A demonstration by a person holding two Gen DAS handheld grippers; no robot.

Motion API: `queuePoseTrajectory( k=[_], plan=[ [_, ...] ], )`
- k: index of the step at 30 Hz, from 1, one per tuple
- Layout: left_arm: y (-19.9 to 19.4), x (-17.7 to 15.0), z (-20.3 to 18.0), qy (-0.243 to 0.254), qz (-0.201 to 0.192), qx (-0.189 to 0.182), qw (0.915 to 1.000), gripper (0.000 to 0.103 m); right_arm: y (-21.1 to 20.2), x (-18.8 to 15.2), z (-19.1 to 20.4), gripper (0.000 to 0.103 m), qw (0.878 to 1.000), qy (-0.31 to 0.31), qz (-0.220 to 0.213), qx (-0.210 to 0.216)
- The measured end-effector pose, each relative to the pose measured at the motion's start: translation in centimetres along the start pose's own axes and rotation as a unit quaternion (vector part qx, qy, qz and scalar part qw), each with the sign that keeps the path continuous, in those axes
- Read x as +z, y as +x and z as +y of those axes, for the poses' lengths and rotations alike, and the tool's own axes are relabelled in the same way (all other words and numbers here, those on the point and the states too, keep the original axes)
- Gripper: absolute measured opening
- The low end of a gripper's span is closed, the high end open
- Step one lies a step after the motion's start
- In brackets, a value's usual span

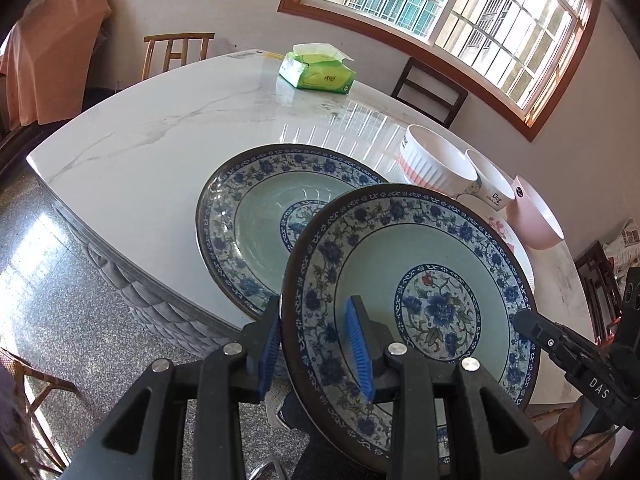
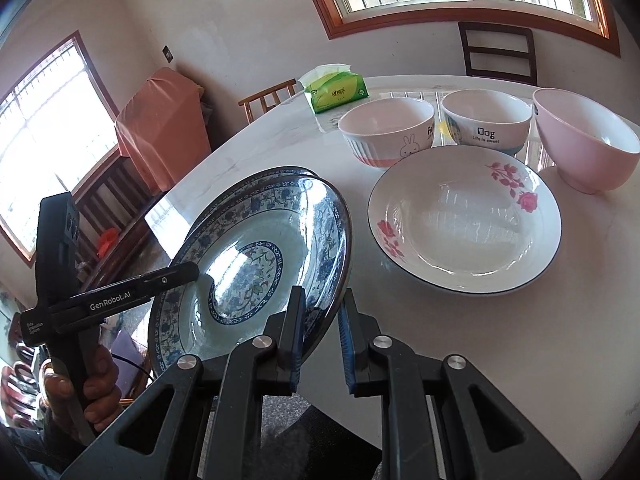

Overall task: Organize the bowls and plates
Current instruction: 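Lower the held plate onto the other blue-and-white plate and open both tools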

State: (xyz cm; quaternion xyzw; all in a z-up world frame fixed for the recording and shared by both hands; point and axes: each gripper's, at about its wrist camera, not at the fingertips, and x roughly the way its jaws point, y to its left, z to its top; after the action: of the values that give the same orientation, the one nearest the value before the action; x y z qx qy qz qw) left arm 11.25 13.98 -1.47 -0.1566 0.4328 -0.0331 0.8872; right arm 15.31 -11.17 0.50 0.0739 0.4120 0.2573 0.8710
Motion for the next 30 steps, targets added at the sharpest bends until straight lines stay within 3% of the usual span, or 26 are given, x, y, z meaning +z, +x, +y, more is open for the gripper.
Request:
queuePoseTrajectory(
  k=[30],
  plan=[
    [1.7, 5.6, 5.1, -0.039, -0.030, 0.033, 0.9983, 0.032, 7.5, 4.2, 2.9, 0.020, 0.999, -0.049, 0.010, -0.005]
  ],
)
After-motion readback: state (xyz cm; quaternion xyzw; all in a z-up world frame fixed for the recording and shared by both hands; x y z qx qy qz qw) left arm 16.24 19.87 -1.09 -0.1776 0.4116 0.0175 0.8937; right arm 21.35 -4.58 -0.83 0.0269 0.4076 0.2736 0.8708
